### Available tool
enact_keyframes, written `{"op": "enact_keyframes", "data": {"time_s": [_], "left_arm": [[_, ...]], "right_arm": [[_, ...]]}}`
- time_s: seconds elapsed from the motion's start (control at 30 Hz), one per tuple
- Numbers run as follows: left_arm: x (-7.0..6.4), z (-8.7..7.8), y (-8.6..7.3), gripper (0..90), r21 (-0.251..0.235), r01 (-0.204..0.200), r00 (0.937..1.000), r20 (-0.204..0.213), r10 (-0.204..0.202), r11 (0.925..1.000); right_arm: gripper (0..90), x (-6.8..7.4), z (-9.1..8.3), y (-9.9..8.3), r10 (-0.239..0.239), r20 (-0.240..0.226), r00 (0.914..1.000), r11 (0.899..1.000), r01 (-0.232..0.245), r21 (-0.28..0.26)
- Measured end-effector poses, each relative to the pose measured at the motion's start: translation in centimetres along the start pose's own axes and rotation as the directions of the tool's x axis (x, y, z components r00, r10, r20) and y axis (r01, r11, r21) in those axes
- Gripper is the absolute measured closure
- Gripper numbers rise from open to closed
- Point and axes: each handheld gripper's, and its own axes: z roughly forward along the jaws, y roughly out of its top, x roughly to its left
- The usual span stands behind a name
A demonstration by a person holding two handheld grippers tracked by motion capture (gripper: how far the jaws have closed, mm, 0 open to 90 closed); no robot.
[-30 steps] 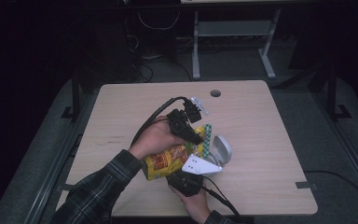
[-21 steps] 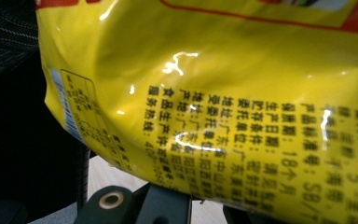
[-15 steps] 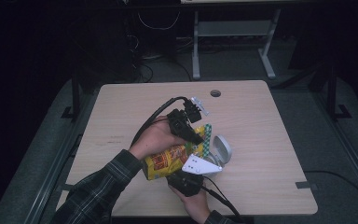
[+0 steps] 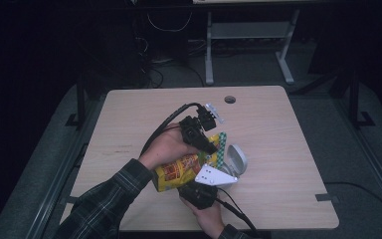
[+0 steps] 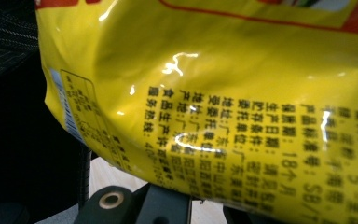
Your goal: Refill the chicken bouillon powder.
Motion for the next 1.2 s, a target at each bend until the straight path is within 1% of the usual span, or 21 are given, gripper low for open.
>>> {"op": "enact_keyframes", "data": {"time_s": [0.4,1.2], "left_arm": [[-0.03,0.07,0.28,89.5,0.014,-0.009,1.0000,-0.003,0.009,0.9999],[-0.03,0.08,0.32,89.4,0.007,-0.007,0.9999,-0.008,0.007,0.9999]], "right_arm": [[89.7,-0.06,-0.08,0.08,0.008,-0.004,1.0000,1.000,-0.008,-0.004],[89.8,-0.16,-0.06,0.12,0.009,-0.002,1.0000,1.000,-0.009,-0.006]]}}
